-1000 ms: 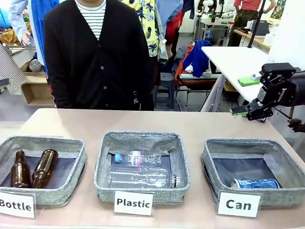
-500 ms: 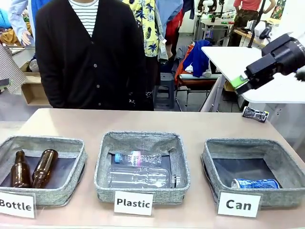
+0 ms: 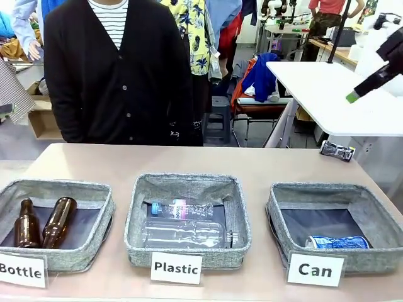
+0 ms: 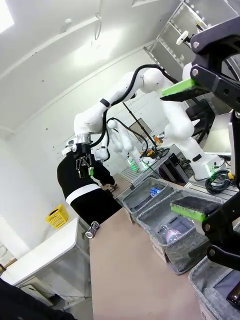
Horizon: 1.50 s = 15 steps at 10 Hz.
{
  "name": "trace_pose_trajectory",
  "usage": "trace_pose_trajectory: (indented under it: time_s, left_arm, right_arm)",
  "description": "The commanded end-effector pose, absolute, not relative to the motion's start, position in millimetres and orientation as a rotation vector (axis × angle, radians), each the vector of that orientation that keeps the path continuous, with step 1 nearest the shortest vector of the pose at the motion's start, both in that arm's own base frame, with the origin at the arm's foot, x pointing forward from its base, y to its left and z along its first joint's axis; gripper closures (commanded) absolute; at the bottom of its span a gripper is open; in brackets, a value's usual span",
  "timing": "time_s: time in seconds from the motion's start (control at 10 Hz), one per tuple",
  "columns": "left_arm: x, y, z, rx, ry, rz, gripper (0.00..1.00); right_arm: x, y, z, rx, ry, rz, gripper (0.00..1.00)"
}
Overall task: Sort the can waste into the basket.
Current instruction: Pick up the can waste from the table and place it in the right Fabric basket.
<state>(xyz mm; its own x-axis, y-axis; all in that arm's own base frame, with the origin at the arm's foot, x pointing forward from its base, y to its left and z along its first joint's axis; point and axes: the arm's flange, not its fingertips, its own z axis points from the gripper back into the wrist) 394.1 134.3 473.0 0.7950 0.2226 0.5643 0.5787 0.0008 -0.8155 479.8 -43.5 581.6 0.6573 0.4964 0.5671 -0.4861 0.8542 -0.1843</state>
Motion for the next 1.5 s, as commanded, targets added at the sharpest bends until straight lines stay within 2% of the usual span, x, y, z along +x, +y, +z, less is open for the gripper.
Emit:
trace_pose_trajectory:
  time_s: [0.0, 0.1, 0.3, 0.4, 0.5, 0.6, 0.8, 1.0, 1.2, 1.4]
  left_arm:
    - [392, 135, 475, -1.584, -0.642, -0.324, 0.00]
    - [392, 135, 475, -1.584, -0.642, -0.324, 0.00]
    - [392, 135, 475, -1.584, -0.642, -0.324, 0.00]
    - [392, 135, 475, -1.584, -0.642, -0.324, 0.00]
    - [392, 135, 475, -1.584, -0.642, -0.324, 0.00]
    - [392, 135, 475, -1.584, -0.642, -0.324, 0.00]
    - [392, 135, 475, -1.584, -0.642, -0.324, 0.00]
    - [392, 135, 475, -1.584, -0.642, -0.324, 0.00]
    - [392, 135, 475, -1.584, -0.642, -0.324, 0.00]
    - [392, 135, 475, -1.584, -0.642, -0.324, 0.00]
  right_arm:
    - [451, -62, 560, -0.085, -0.638, 0.274, 0.00]
    - [480, -44, 582, -0.017, -0.647, 0.556, 0.00]
    - [480, -44, 582, -0.017, -0.647, 0.556, 0.00]
    - [469, -55, 571, -0.060, -0.665, 0.473, 0.00]
    - [471, -35, 563, -0.153, -0.532, 0.582, 0.00]
    - [486, -30, 559, -0.169, -0.425, 0.722, 0.00]
    - [555, -64, 548, -0.084, -0.306, 0.777, 0.00]
    - [620, -117, 516, -0.067, -0.288, 0.778, 0.00]
    - [663, -148, 469, -0.041, -0.311, 0.943, 0.00]
    - [689, -174, 420, -0.016, -0.383, 0.949, 0.00]
